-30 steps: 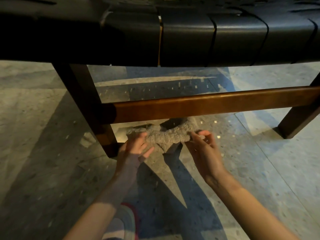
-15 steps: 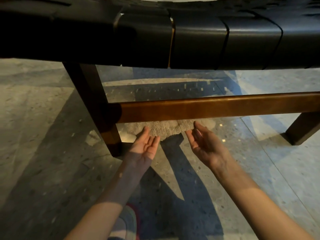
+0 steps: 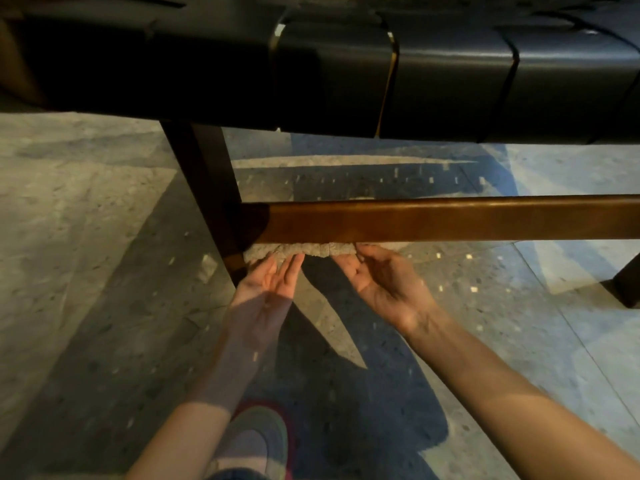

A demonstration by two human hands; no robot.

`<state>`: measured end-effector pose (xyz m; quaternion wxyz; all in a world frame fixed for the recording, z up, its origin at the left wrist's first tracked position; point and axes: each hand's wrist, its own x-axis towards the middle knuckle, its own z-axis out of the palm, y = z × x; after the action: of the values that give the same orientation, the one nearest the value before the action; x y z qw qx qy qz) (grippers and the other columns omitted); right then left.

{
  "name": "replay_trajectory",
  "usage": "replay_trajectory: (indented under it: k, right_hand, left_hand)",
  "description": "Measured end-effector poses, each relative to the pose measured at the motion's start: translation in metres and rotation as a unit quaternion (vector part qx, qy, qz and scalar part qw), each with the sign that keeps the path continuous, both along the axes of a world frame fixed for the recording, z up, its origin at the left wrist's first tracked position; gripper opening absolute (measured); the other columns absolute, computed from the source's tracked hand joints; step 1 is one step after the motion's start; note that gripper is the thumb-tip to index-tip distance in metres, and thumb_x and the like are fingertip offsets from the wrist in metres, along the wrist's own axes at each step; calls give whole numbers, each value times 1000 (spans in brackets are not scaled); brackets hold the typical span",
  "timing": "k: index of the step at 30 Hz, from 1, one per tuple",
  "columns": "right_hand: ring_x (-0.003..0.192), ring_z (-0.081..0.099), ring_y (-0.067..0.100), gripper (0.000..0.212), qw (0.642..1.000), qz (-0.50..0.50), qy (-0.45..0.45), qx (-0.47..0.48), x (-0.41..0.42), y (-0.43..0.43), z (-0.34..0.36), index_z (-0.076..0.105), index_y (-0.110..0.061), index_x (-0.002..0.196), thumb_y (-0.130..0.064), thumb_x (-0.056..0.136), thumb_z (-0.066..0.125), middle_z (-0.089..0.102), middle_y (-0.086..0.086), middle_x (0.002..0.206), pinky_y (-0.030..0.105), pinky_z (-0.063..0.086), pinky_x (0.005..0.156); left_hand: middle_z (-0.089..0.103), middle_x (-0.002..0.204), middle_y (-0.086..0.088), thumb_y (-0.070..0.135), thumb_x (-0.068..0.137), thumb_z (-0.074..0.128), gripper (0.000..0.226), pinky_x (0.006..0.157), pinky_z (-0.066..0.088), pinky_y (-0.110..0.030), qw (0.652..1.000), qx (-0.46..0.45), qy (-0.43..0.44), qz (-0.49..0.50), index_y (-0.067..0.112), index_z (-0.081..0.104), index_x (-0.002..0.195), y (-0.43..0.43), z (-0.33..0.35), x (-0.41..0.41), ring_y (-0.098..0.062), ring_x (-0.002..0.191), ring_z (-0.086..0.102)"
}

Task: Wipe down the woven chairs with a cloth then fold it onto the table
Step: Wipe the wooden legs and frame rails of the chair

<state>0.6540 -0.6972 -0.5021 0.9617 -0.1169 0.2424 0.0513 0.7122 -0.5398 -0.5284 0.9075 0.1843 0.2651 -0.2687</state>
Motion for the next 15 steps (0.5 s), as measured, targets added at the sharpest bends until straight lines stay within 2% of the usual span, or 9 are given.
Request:
replay_trajectory:
  k: [2,5,8,10,13,15]
  right_hand:
    - [94,67,32,22,1000,2,21,2,2,3,-2,63,9,92,3,90,42,65,29,106,44,51,84]
    - [92,66,30,18,999,-23,40,8,-1,-2,-5,57,5,98,-2,97,41,64,26,103,43,52,80]
    - [89,69,31,21,997,-62,37,14,-14,-15,-7,61,8,94,-2,93,43,65,27,104,42,53,80]
    - [94,68,33,25,995,-89,34,33,-28,-33,-5,67,12,91,-1,84,47,65,30,107,43,53,81]
    - [95,67,37,28,987,-150,43,42,-51,-67,2,66,16,92,0,78,48,64,33,107,46,52,81]
    - [83,70,38,21,978,-195,67,29,-65,-90,6,61,12,94,3,83,46,66,33,98,46,53,77]
  left_hand:
    - [46,133,-27,-3,89,39,49,90,42,-57,1000,3,2,21,1,38,138,-1,5,0,-38,116,47]
    - [39,140,-22,2,96,34,39,102,34,-52,999,27,21,29,1,40,135,-12,14,-2,-37,125,40]
    - [38,144,-24,2,97,32,39,101,36,-50,999,41,9,-2,0,42,135,-31,21,-11,-36,131,37]
    - [36,145,-25,2,99,30,40,98,40,-49,999,30,7,-26,-4,37,138,-50,24,-21,-35,134,34]
    - [52,132,-24,5,97,36,38,89,44,-53,996,6,11,-93,0,47,133,-86,30,-35,-34,124,48]
    - [63,117,-23,5,92,42,32,94,46,-50,986,26,-11,-165,-1,55,120,-112,32,-44,-32,113,58]
